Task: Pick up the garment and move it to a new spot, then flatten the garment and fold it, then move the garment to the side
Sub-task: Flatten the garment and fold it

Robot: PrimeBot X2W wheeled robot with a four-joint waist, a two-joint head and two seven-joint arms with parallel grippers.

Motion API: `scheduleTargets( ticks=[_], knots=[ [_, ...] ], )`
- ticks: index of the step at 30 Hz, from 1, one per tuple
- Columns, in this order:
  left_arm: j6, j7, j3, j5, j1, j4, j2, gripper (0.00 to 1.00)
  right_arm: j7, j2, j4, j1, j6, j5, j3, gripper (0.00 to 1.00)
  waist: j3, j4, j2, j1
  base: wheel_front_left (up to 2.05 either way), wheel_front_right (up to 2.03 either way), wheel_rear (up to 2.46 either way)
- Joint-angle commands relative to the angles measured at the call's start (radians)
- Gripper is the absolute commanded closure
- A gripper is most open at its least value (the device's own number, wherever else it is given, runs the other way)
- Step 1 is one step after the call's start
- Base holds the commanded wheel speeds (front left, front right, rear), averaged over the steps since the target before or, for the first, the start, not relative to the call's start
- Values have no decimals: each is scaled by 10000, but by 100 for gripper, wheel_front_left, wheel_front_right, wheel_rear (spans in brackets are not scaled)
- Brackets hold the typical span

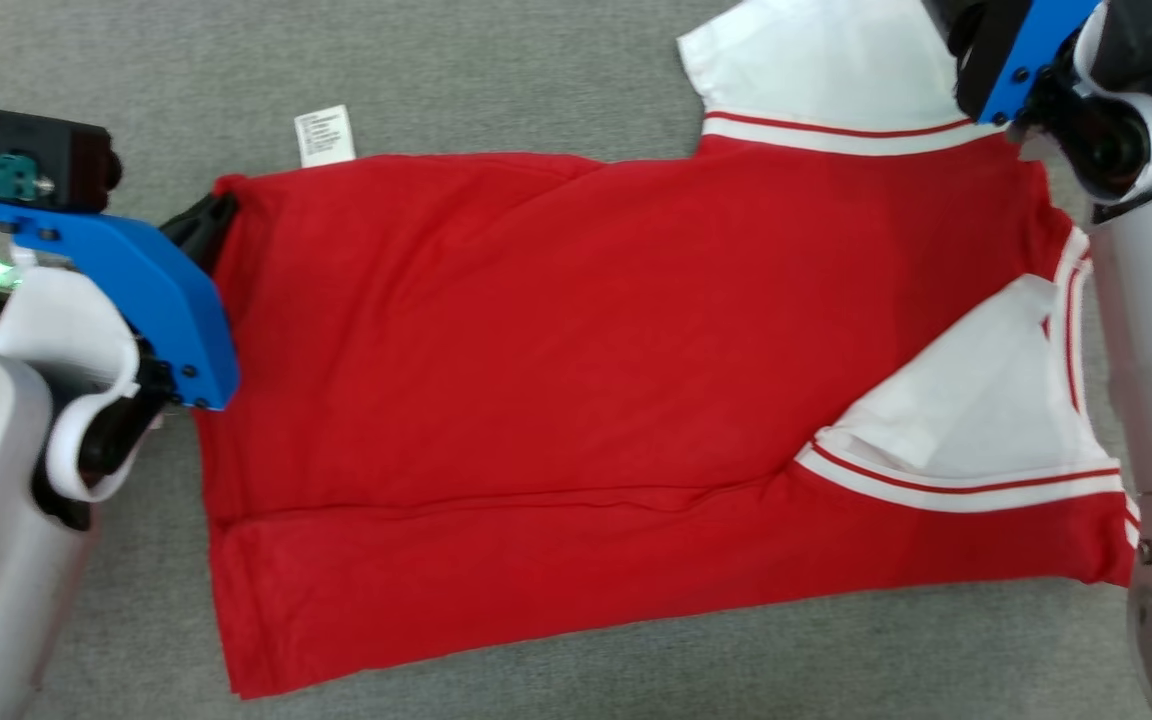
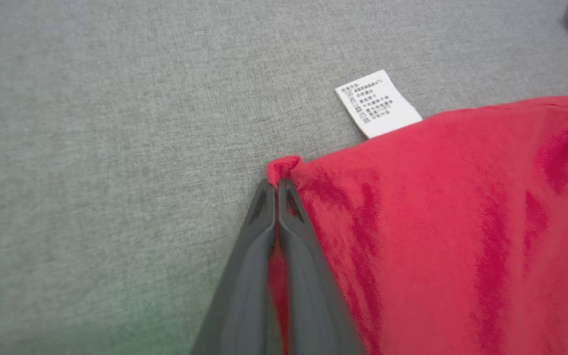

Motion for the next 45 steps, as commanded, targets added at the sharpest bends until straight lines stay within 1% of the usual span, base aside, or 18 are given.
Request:
scheduleTargets(
  ticks=[1, 7, 11, 16, 17, 18, 19, 22, 26, 28, 33, 39, 40, 45],
  knots=[
    [-107, 11, -421, 95, 478, 227, -219, 100, -4, -143, 183, -251, 1, -165, -95, 0, 140, 259, 0, 0, 0, 0, 0],
    [-241, -992, -657, 545, 29, 292, -816, 100, -8, -358, 1138, -711, 1, -1072, -537, 0, 305, 969, 0, 0, 0, 0, 0],
    [-343, -1538, -881, 722, -233, 471, -1256, 100, -61, -663, 1786, -921, 1, -1890, -933, 0, 341, 1417, 0, 0, 0, 0, 0],
    [-484, -2068, -1074, 871, -470, 708, -1713, 100, 144, -929, 2431, -1085, 1, -2928, -1268, 0, 381, 1778, 0, 0, 0, 0, 0],
    [-466, -2157, -1094, 878, -504, 758, -1774, 100, 229, -916, 2509, -1115, 1, -3013, -1217, 53, 392, 1817, 0, 0, 0, 0, 0],
    [-418, -2283, -1083, 931, -533, 803, -1809, 100, 278, -881, 2571, -1118, 3, -3059, -1092, 91, 395, 1836, 0, 0, 0, 0, 0],
    [-388, -2393, -1066, 968, -558, 863, -1841, 100, 292, -896, 2613, -1089, 3, -3079, -1034, 100, 394, 1841, 0, 0, 0, 0, 0],
    [-190, -2895, -873, 1071, -629, 1061, -1904, 100, -303, -933, 2356, -1155, 0, -2878, -940, 100, 352, 1784, 0, 0, 0, 0, 0],
    [122, -3589, -610, 1133, -471, 1379, -1962, 100, -1107, -759, 2084, -957, 1, -2418, -1055, 100, 99, 1592, 0, 0, 0, 0, 0],
    [253, -3898, -453, 1082, -360, 1524, -2021, 100, -1353, -781, 1993, -769, 1, -2132, -1081, 100, -66, 1490, 0, 0, 0, 0, 0],
    [497, -4739, -125, 929, 130, 1753, -2138, 100, -1768, -907, 1614, -175, 1, -1374, -738, 100, -540, 1261, 0, 0, 0, 0, 0],
    [249, -5454, -64, 756, 874, 2029, -2091, 100, -2053, -1095, 766, 1050, 1, -94, -127, 100, -1305, 969, 0, 0, 0, 0, 0],
    [166, -5736, -29, 688, 1135, 2065, -2067, 100, -2078, -1268, 412, 1516, 1, 359, 41, 100, -1574, 896, 0, 0, 0, 0, 0],
    [46, -6497, 75, 628, 1768, 2149, -1967, 100, -2040, -1613, -597, 2774, 1, 1253, 282, 100, -2224, 747, 0, 0, 0, 0, 0]
  ],
)
